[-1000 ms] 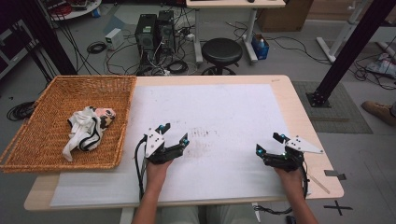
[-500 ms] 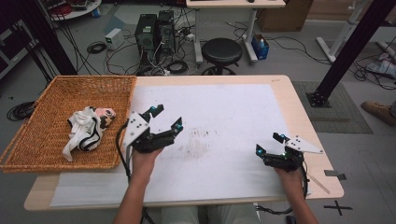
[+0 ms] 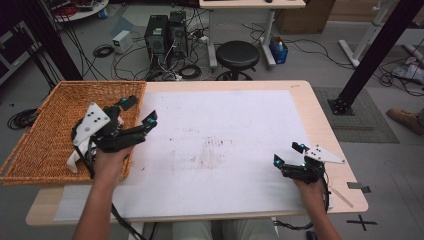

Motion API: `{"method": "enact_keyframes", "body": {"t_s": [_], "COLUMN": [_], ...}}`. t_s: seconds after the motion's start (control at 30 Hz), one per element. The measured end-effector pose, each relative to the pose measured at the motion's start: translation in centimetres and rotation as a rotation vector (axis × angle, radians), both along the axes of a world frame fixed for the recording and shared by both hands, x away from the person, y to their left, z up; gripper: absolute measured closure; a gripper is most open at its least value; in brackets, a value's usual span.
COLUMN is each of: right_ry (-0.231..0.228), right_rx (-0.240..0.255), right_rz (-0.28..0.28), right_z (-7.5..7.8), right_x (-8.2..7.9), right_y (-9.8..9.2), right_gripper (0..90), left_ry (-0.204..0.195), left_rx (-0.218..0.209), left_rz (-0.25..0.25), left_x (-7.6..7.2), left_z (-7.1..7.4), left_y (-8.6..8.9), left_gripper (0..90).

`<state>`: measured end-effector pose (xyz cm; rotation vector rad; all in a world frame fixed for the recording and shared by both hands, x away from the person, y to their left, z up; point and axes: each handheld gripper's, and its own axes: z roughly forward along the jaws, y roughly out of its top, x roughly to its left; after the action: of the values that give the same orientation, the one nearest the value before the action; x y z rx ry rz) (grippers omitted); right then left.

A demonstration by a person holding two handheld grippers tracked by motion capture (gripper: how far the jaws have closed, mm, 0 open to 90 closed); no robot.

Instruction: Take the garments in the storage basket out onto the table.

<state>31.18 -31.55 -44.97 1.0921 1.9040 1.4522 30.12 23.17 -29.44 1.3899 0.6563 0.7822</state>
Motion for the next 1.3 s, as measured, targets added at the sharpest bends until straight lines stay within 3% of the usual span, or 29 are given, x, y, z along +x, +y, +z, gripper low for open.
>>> {"method": "enact_keyframes", "body": {"t_s": [0.13,0.33,0.43,0.57,0.7,0.77,0.87,0.93,0.97,1.03,1.1,1.13,1.23,1.3], "right_ry": [0.006,0.010,0.008,0.008,0.011,0.016,0.016,0.020,0.019,0.020,0.019,0.018,0.018,0.018], "right_rx": [-0.003,-0.002,-0.003,-0.003,-0.007,-0.011,-0.011,-0.009,-0.007,-0.006,-0.004,-0.005,-0.005,-0.004], "right_rz": [-0.001,-0.003,-0.006,-0.009,-0.009,-0.010,-0.017,-0.021,-0.023,-0.022,-0.023,-0.022,-0.022,-0.021], "right_z": [0.0,0.0,0.0,0.0,0.0,0.0,0.0,0.0,0.0,0.0,0.0,0.0,0.0,0.0], "right_x": [0.1,0.1,0.1,0.1,0.1,0.2,0.2,0.2,0.2,0.2,0.2,0.2,0.2,0.2], "right_y": [0.0,0.0,0.0,0.0,0.1,0.1,0.1,0.1,0.1,0.1,0.1,0.1,0.1,0.0], "right_gripper": [9.8,9.9,9.8,9.8,9.9,9.8,9.9,9.9,9.8,9.9,9.8,9.9,9.9,9.9], "left_ry": [0.035,0.156,0.238,0.388,0.538,0.605,0.712,0.751,0.764,0.809,0.846,0.862,0.901,0.933], "left_rx": [0.010,0.053,0.077,0.124,0.174,0.175,0.256,0.305,0.292,0.287,0.340,0.347,0.320,0.327], "left_rz": [0.081,0.224,0.273,0.357,0.433,0.452,0.483,0.525,0.547,0.540,0.574,0.593,0.624,0.641], "left_x": [0.4,1.6,2.2,3.3,4.8,5.6,6.7,7.3,7.6,8.0,8.3,8.5,8.7,8.9], "left_z": [-0.3,-1.5,-2.5,-4.4,-6.4,-7.5,-8.9,-9.6,-9.9,-10.5,-10.9,-11.2,-11.7,-12.3], "left_y": [3.5,8.3,10.0,11.6,12.6,13.0,13.0,13.0,12.9,12.9,12.8,12.8,13.0,13.1], "left_gripper": [23.1,23.1,23.1,23.0,23.1,23.1,23.1,23.1,23.0,23.0,20.8,20.2,18.6,18.2]}}
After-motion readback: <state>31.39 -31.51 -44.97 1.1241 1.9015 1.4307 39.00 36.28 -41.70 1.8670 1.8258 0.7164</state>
